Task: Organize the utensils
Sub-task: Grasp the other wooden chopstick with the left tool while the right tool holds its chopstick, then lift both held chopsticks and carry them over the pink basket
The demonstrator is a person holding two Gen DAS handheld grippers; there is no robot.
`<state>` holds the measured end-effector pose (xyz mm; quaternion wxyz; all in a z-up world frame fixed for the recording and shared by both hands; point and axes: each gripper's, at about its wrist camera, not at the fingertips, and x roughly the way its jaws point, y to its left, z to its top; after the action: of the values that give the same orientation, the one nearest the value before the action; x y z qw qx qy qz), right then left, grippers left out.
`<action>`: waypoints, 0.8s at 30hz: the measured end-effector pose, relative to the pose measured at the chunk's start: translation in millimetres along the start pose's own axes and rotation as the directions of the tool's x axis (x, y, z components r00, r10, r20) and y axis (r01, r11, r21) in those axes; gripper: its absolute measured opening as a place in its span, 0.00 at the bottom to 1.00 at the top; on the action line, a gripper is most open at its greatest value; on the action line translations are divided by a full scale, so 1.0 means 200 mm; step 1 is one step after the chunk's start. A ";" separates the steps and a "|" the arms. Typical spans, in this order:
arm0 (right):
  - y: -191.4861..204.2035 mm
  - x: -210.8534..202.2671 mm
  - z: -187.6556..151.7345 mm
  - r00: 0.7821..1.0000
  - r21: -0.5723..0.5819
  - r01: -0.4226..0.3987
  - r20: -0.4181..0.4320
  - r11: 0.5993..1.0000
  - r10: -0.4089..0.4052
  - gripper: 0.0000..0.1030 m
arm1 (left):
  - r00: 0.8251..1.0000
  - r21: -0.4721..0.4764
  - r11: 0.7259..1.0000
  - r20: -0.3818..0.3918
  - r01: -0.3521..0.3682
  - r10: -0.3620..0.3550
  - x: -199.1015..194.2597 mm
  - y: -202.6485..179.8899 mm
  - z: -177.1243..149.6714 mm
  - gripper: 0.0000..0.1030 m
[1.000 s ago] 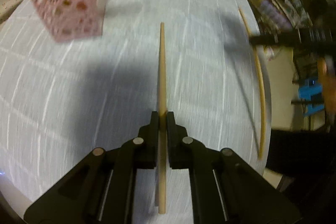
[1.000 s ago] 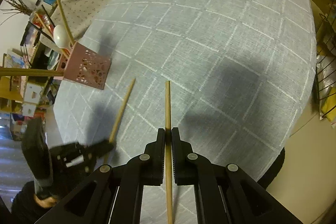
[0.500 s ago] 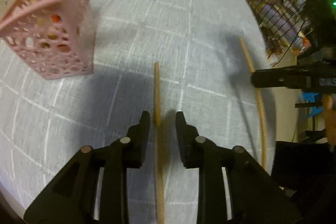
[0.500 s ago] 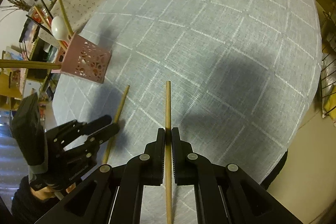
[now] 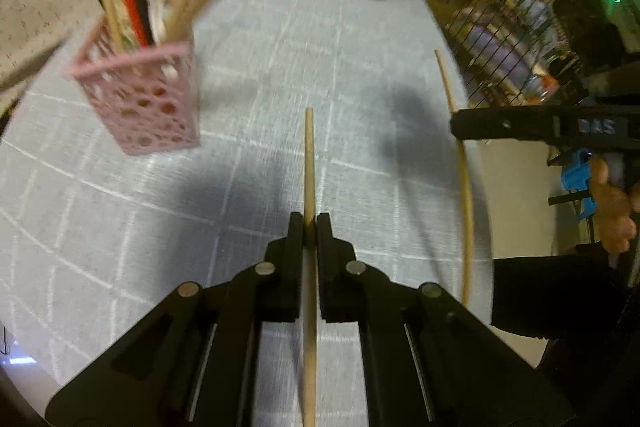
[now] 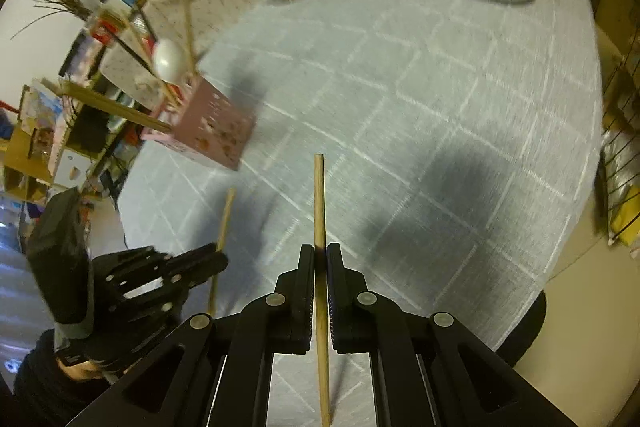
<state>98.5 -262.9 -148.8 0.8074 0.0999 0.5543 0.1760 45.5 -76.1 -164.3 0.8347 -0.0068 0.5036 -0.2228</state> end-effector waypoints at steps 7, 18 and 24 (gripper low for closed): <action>0.16 -0.22 -0.03 0.988 -0.062 0.004 0.156 0.998 0.006 0.06 | 0.985 0.017 1.000 0.173 0.016 -0.019 -0.29 0.03 -0.04 0.07; 0.34 -0.44 0.11 0.937 -0.140 0.055 0.349 0.989 -0.003 0.06 | 0.876 -0.071 0.997 0.480 0.000 0.034 -0.69 0.17 0.14 0.07; 0.39 -0.56 0.21 0.904 -0.148 0.072 0.427 0.986 -0.002 0.05 | 0.799 -0.108 0.993 0.592 -0.054 0.107 -0.79 0.25 0.24 0.07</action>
<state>87.1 -233.8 -10.2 0.9173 0.0604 0.3508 0.1785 40.8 18.1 -19.7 0.9582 -0.0909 0.2246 -0.1518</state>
